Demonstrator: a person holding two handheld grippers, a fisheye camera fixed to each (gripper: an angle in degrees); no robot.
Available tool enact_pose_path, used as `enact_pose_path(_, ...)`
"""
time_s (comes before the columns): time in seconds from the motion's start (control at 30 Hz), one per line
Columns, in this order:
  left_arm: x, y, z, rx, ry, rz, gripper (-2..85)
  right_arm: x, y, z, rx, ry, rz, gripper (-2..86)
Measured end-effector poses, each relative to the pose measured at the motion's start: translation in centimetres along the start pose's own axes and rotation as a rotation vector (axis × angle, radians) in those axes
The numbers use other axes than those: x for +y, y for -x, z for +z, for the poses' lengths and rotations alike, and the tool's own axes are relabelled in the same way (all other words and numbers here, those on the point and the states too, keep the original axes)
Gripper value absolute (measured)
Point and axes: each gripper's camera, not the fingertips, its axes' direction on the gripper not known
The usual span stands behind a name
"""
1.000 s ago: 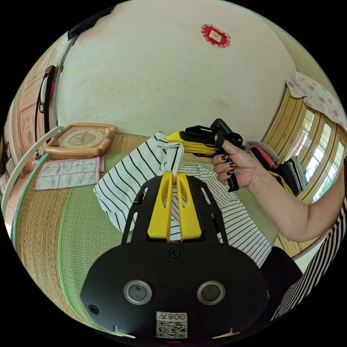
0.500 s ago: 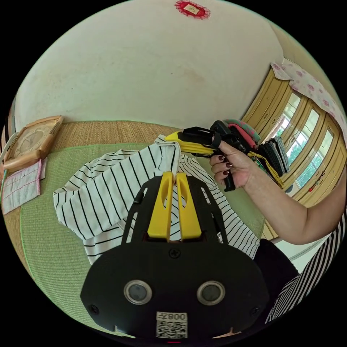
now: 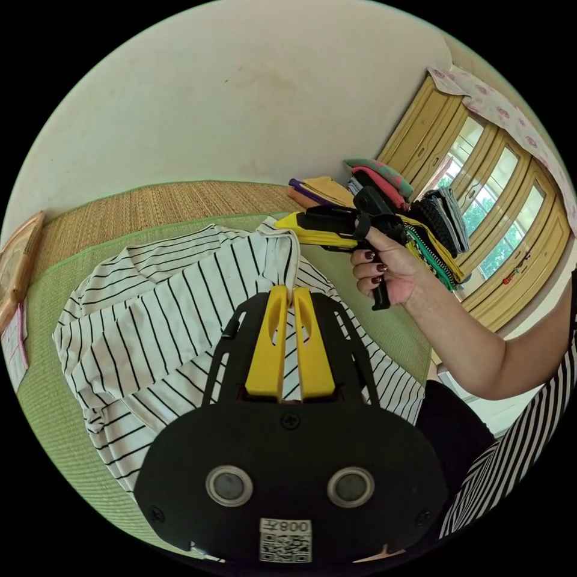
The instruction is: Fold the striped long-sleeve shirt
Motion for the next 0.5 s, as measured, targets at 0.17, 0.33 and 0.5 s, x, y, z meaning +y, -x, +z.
enact_pose_path(0.17, -2.4, -2.5, 4.4, 0.030, 0.076, 0.030, 1.7, 2.1, -3.3, -2.6, 0.030, -0.015, 0.035, 0.3)
enact_pose_path(0.33, -4.1, -5.1, 7.8, 0.041, 0.140, 0.068, 1.7, 3.8, -5.8, -4.0, 0.053, -0.013, 0.067, 0.3)
enact_pose_path(0.5, -5.6, -6.8, 11.8, 0.062, 0.216, 0.065, 1.8, 4.5, -8.3, -4.4, 0.058, 0.004, 0.105, 0.3)
